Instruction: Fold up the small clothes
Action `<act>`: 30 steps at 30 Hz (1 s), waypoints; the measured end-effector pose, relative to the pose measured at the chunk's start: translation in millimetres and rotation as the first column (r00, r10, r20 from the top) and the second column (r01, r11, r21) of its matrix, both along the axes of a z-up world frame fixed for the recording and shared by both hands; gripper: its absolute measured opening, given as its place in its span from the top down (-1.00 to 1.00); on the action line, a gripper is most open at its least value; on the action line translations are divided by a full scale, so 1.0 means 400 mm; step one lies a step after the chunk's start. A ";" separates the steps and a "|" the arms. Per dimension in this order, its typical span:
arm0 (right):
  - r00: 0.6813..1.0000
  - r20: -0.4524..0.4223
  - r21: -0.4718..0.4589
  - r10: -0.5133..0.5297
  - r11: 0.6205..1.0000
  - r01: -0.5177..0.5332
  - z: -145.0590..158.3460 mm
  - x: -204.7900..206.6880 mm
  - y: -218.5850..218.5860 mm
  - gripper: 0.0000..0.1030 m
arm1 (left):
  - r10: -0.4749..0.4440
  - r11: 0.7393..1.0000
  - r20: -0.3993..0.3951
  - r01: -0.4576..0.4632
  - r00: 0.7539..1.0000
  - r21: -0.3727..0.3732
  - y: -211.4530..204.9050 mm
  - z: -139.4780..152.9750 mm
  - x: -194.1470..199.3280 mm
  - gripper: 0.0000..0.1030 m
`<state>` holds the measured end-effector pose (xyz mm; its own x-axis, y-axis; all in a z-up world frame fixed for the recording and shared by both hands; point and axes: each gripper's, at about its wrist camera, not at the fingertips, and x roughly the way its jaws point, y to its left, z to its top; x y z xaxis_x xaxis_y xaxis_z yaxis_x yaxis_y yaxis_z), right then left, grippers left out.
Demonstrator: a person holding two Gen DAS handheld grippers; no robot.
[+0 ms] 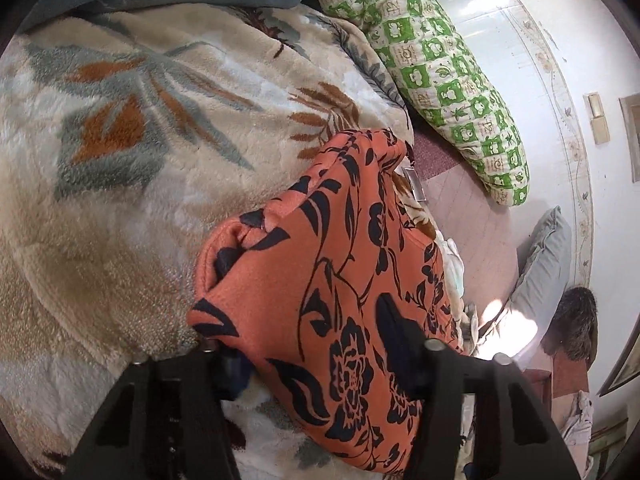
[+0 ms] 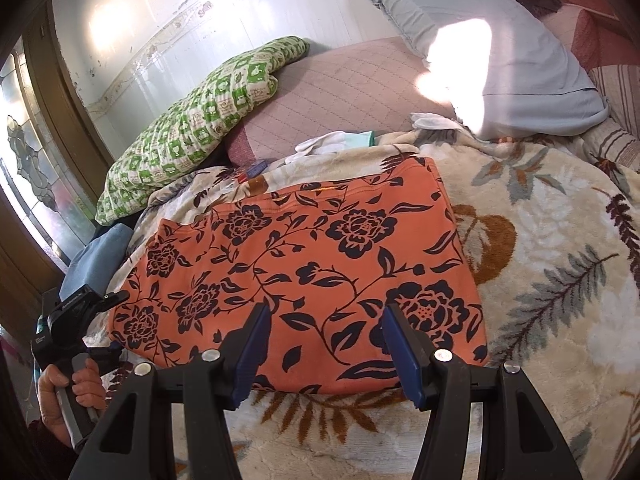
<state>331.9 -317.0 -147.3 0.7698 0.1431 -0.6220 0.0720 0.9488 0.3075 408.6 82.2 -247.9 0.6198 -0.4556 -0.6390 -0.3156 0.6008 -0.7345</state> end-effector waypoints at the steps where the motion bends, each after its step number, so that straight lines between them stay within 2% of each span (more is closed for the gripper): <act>1: 1.000 0.001 -0.002 -0.004 1.000 0.004 -0.001 -0.002 -0.005 -0.20 | -0.001 1.000 -0.005 0.001 1.000 0.013 -0.002 -0.005 0.003 0.38; 2: 1.000 0.001 -0.003 -0.010 1.000 0.010 -0.002 -0.003 -0.012 -0.20 | 0.001 1.000 -0.003 -0.001 1.000 0.021 -0.001 -0.010 0.004 0.48; 4: 1.000 0.001 -0.005 -0.023 1.000 0.023 -0.007 -0.008 -0.028 -0.20 | 0.007 0.999 0.012 -0.007 1.000 0.040 -0.004 -0.008 -0.001 0.56; 7: 0.999 -0.004 -0.014 -0.047 0.999 0.047 -0.013 -0.014 -0.058 -0.20 | -0.026 0.991 0.082 0.015 0.996 0.131 -0.028 0.037 -0.014 0.63; 11: 0.997 0.000 0.013 -0.079 0.997 0.079 -0.017 -0.025 -0.110 -0.20 | -0.110 0.956 0.186 0.052 0.976 0.289 -0.085 0.124 -0.037 0.65; 17: 0.998 -0.022 0.139 -0.062 0.988 0.065 -0.043 -0.003 -0.163 -0.19 | -0.179 0.916 0.251 0.068 0.951 0.395 -0.152 0.209 -0.070 0.66; 18: 0.999 -0.028 0.162 -0.038 0.986 0.042 -0.049 0.007 -0.160 -0.03 | -0.186 0.914 0.258 0.071 0.948 0.400 -0.161 0.218 -0.075 0.66; 19: 0.999 -0.032 0.172 -0.013 0.985 0.018 -0.055 0.016 -0.153 0.37 | -0.193 0.912 0.264 0.073 0.945 0.404 -0.169 0.226 -0.081 0.66; 20: 0.999 -0.038 0.169 0.015 0.986 -0.008 -0.059 0.027 -0.140 0.48 | -0.198 0.909 0.269 0.074 0.943 0.410 -0.179 0.233 -0.086 0.66; 24: 0.995 -0.075 0.152 0.073 0.986 -0.061 -0.090 0.067 -0.084 0.50 | -0.230 0.894 0.273 0.092 0.934 0.438 -0.216 0.260 -0.089 0.67; 26: 0.981 -0.179 0.147 0.073 0.988 -0.047 -0.142 0.105 -0.075 0.49 | -0.242 0.891 0.268 0.105 0.933 0.441 -0.230 0.272 -0.088 0.67; 27: 0.965 -0.250 0.163 0.082 0.986 -0.042 -0.183 0.125 -0.079 0.51 | -0.253 0.889 0.267 0.114 0.930 0.444 -0.239 0.280 -0.086 0.67; 28: 0.960 -0.267 0.200 0.089 0.979 -0.036 -0.204 0.132 -0.089 0.52 | -0.264 0.886 0.267 0.123 0.927 0.448 -0.249 0.289 -0.087 0.67; 30: 0.963 -0.254 0.284 0.093 0.959 -0.018 -0.193 0.127 -0.120 0.53 | -0.285 0.878 0.270 0.136 0.920 0.460 -0.273 0.309 -0.090 0.67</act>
<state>382.6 -364.9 -224.7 0.5705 0.3760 -0.7301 0.1355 0.8337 0.5353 372.5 -26.9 -124.5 0.7431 -0.3295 -0.5824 0.0620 0.9005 -0.4305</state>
